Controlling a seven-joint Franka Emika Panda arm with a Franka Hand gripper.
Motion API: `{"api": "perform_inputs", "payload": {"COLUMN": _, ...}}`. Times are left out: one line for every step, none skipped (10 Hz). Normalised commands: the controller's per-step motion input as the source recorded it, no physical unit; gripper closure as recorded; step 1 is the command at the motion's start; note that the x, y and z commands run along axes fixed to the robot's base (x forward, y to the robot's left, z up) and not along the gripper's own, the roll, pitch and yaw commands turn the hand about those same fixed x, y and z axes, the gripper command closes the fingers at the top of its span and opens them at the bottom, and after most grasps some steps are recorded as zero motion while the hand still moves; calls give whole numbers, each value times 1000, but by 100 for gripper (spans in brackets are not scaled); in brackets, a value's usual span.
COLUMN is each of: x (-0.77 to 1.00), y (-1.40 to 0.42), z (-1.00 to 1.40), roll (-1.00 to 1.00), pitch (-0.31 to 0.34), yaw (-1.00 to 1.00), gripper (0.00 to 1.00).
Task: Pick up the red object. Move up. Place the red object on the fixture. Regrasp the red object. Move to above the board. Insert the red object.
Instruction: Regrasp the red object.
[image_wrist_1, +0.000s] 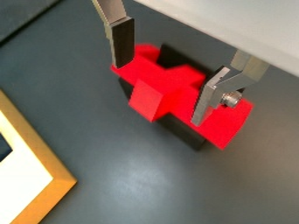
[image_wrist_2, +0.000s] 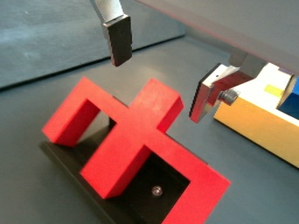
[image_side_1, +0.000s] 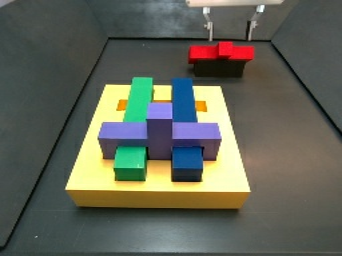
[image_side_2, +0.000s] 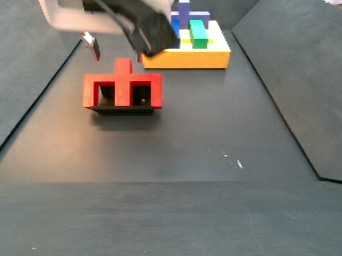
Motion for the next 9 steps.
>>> {"api": "perform_inputs", "payload": {"x": -26, "y": -77, "z": 106, "roll": 1000, "pitch": 246, "yaw": 0, "gripper": 0}}
{"api": "perform_inputs", "payload": {"x": -26, "y": -106, "z": 40, "roll": 1000, "pitch": 249, "yaw": 0, "gripper": 0}}
{"api": "perform_inputs", "payload": {"x": 0, "y": -200, "z": 0, "roll": 1000, "pitch": 200, "yaw": 0, "gripper": 0}}
{"api": "perform_inputs", "payload": {"x": 0, "y": -300, "z": -17, "roll": 1000, "pitch": 131, "yaw": 0, "gripper": 0}}
{"api": "perform_inputs", "payload": {"x": 0, "y": -86, "z": -129, "roll": 1000, "pitch": 37, "yaw": 0, "gripper": 0}}
{"api": "perform_inputs", "payload": {"x": 63, "y": -143, "z": 0, "roll": 923, "pitch": 26, "yaw": 0, "gripper": 0}}
{"api": "perform_inputs", "payload": {"x": 40, "y": -69, "z": -54, "roll": 960, "pitch": 17, "yaw": 0, "gripper": 0}}
{"api": "perform_inputs", "payload": {"x": 74, "y": -6, "z": -114, "roll": 951, "pitch": 20, "yaw": 46, "gripper": 0}}
{"api": "perform_inputs", "payload": {"x": 0, "y": 0, "z": -209, "roll": 909, "pitch": 49, "yaw": 129, "gripper": 0}}
